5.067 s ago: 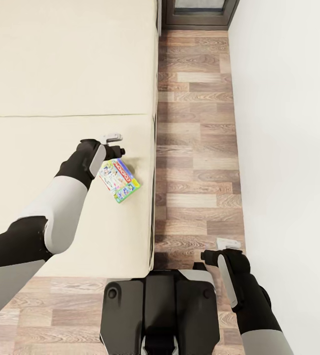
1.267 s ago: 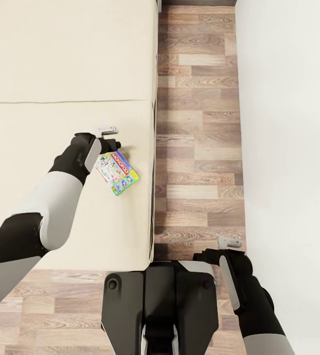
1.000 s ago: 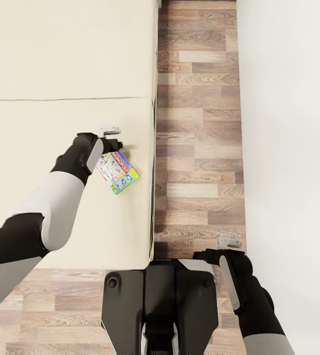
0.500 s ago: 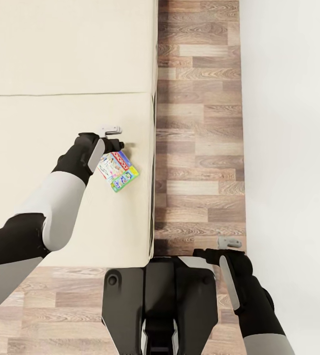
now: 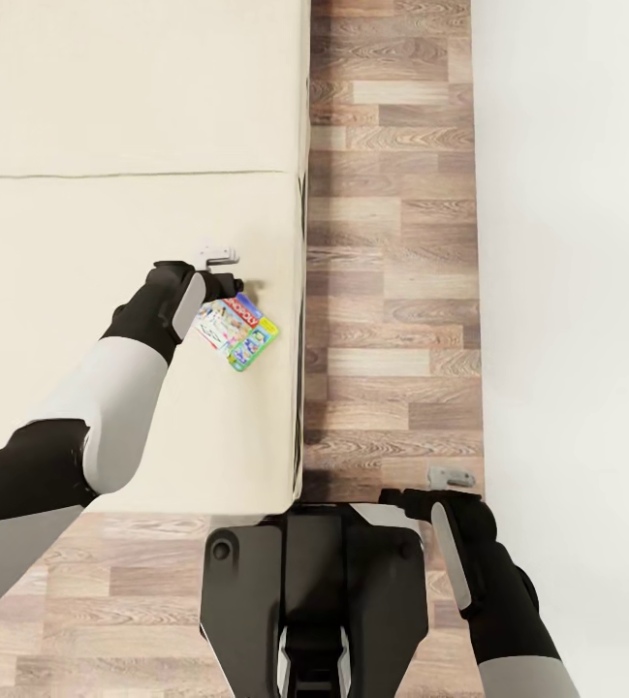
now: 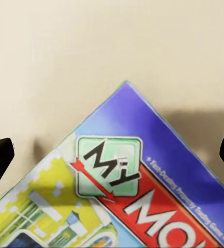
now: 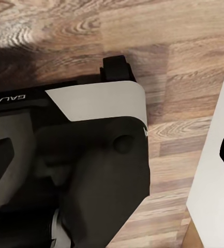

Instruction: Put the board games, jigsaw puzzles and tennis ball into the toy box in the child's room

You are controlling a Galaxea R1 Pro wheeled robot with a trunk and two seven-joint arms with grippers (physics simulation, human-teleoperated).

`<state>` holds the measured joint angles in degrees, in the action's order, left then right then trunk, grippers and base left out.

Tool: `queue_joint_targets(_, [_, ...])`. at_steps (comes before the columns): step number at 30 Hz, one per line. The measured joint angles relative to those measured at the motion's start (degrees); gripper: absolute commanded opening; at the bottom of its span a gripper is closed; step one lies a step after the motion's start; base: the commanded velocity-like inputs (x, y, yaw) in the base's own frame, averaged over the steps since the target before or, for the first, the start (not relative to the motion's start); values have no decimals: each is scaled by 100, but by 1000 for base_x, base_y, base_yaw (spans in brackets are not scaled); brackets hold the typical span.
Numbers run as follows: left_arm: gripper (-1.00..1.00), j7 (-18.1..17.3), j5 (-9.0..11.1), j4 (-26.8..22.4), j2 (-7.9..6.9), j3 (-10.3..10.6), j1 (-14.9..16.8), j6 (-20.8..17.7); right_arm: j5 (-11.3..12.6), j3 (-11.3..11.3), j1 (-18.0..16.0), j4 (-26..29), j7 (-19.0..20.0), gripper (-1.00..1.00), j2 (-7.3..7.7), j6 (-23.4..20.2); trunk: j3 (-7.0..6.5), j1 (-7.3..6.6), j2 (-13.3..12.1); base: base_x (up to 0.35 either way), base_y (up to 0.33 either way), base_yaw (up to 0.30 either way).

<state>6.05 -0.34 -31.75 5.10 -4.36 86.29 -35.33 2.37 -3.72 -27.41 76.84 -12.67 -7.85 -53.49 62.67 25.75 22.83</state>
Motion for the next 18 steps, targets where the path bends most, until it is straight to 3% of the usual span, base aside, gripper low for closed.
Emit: queue_joint_targets(18, [100, 0, 0, 0, -23, 8, 0, 0, 0, 0, 0, 7, 0, 100, 3, -4, 0, 0, 0, -126, -8, 0])
